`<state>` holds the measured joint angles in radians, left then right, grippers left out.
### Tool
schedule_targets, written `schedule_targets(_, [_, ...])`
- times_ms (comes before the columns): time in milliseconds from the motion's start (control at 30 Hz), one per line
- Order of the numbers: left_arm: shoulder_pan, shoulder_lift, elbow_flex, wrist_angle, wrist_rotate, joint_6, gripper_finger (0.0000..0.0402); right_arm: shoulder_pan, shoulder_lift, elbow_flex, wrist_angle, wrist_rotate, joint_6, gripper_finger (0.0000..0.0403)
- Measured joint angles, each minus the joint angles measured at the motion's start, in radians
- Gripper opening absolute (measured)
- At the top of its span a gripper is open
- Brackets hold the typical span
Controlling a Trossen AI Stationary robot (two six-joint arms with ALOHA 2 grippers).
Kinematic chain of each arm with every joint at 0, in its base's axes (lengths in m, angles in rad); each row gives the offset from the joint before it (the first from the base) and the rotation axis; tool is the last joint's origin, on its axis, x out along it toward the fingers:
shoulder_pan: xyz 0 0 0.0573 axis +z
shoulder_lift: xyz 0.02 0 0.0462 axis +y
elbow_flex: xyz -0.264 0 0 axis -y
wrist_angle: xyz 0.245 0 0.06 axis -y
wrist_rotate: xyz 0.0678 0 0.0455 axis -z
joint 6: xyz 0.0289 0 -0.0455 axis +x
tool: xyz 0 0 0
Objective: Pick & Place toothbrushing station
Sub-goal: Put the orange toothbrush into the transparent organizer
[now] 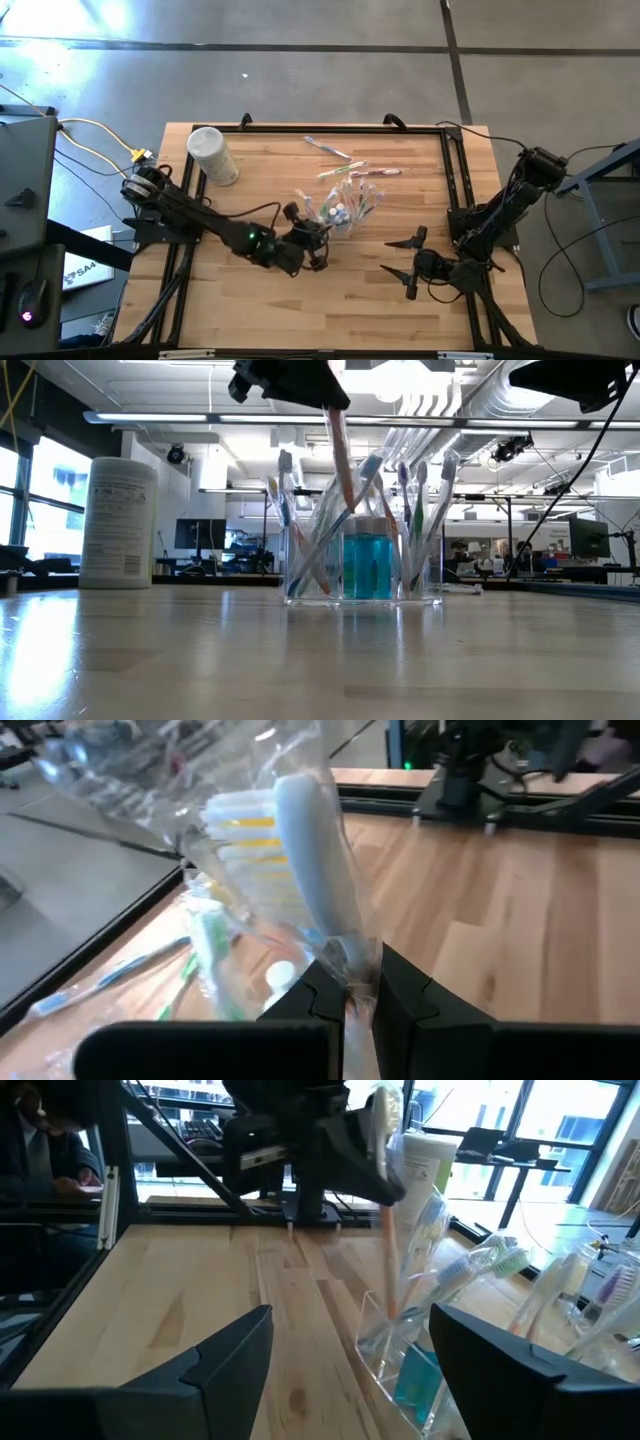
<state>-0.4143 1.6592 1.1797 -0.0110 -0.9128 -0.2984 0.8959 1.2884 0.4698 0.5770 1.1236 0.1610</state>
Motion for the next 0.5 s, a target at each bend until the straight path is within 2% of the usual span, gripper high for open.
schedule_targets(333, [0.009, 0.0, 0.004, -0.071, -0.054, 0.005, 0.0013, -0.012, 0.0, 0.0, -0.117, -0.002, 0.126, 0.0263])
schedule_targets(500, [0.007, 0.0, 0.087, -0.27, -0.065, -0.071, 0.0013, -0.028, 0.0, 0.0, -0.127, -0.03, 0.153, 0.0263])
